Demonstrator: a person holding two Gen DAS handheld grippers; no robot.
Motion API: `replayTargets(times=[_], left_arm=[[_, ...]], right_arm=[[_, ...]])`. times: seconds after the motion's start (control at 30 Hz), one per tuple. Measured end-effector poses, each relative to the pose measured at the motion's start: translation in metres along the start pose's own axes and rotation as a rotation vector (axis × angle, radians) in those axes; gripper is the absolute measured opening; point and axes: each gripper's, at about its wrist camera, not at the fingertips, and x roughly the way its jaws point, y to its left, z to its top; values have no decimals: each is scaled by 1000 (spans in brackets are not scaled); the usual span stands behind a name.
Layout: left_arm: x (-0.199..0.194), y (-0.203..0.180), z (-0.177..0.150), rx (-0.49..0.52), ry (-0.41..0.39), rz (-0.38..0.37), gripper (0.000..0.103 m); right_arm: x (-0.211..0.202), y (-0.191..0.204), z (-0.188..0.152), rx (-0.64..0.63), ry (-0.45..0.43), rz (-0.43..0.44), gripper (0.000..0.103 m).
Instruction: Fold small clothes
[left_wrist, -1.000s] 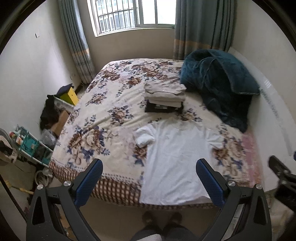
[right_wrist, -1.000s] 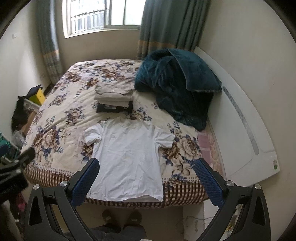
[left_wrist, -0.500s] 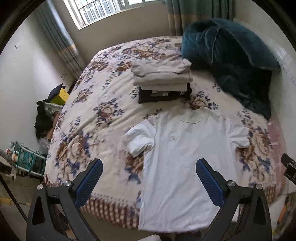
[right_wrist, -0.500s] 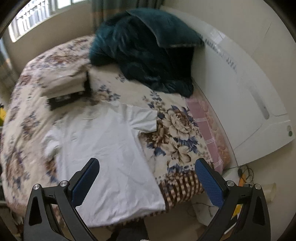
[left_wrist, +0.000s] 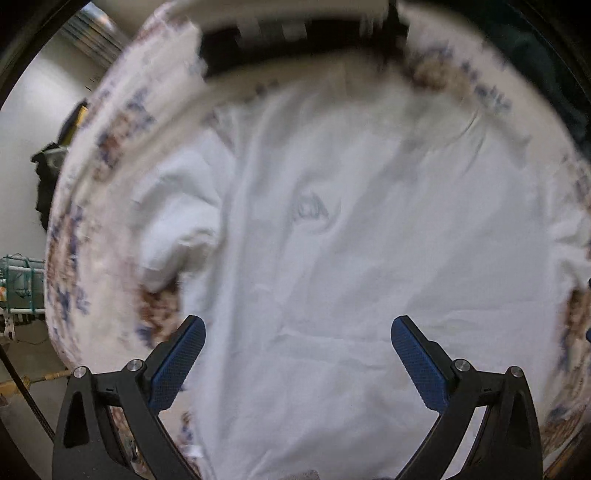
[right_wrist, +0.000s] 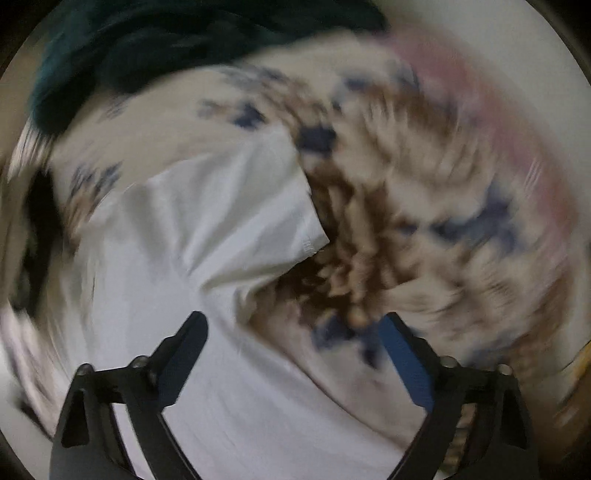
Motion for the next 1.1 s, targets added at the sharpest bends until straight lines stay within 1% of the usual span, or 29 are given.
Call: replayTargets(times=[0.03,0.07,0.1,0.13,0.17,0.2,0.27,0.3,0.33,0.43,0.5,0.53,0.57,0.6,0.63,0.67,0.7,0.73,0.77,0.8,0.83,0.87,0.9,0.97,1.0,1.03,1.07,1.1], left_arm=[[15,-1,2,9,16,-2,103],[23,-5,6,14,20,-5,103],[32,-4,7,18,22,-5,103],[36,-7,11,16,21,-5,103],[39,-7,13,13,22,-7,103],[41,-5,15,1,23,-16,103],[40,0,16,-20,22,-31,103],[38,3,17,-32,23,-41,103],[34,9,16,-47,23,-52,103],[23,26,13,-71,10,-60,103],[13,41,9,-85,2,-57,103],[8,52,5,-95,-5,-54,103],[4,63,1,-102,-10,-49,103],[-1,76,-5,-116,-16,-38,103],[-3,84,-9,-126,-18,-32,103],[-2,92,-12,-137,-20,-26,103],[-3,106,-20,-152,-19,-10,103],[-3,115,-25,-161,-15,0,103],[-2,123,-30,-170,-12,9,103],[1,133,-35,-182,-6,21,103],[3,145,-43,-198,6,32,103],[7,154,-46,-212,14,35,103],[8,170,-56,-236,26,38,103],[13,188,-66,-274,41,37,103],[14,206,-77,-313,46,22,103],[16,215,-84,-341,46,8,103],[17,226,-89,-373,47,-15,103],[20,239,-95,-419,49,-67,103]], right_arm=[[21,-14,5,83,30,48,84],[43,-28,11,169,54,108,82],[56,-35,13,226,66,150,78],[70,-43,14,292,70,210,77],[80,-49,15,349,61,259,77],[86,-54,14,407,25,297,75],[86,-58,11,470,-48,327,54],[85,-57,10,481,-69,326,28],[83,-54,9,479,-97,315,10],[70,-32,8,422,-168,272,5],[50,5,9,285,-234,225,5],[43,19,15,225,-255,210,5],[34,41,17,136,-286,193,5],[22,76,10,-1,-327,177,5],[15,98,4,-84,-340,164,5],[10,132,-11,-232,-363,146,5],[9,153,-27,-340,-376,137,5],[13,185,-51,-500,-385,100,5],[18,202,-75,-623,-391,72,5],[30,226,-105,-773,-391,39,5],[39,233,-122,-852,-375,16,5],[58,246,-146,-963,-318,-35,5],[71,247,-162,-1021,-269,-71,5],[82,247,-183,-1046,-203,-80,10],[80,241,-189,-1021,-180,-57,26],[75,235,-192,-998,-163,-31,48],[69,227,-195,-954,-138,8,55],[64,221,-195,-922,-126,26,59]])
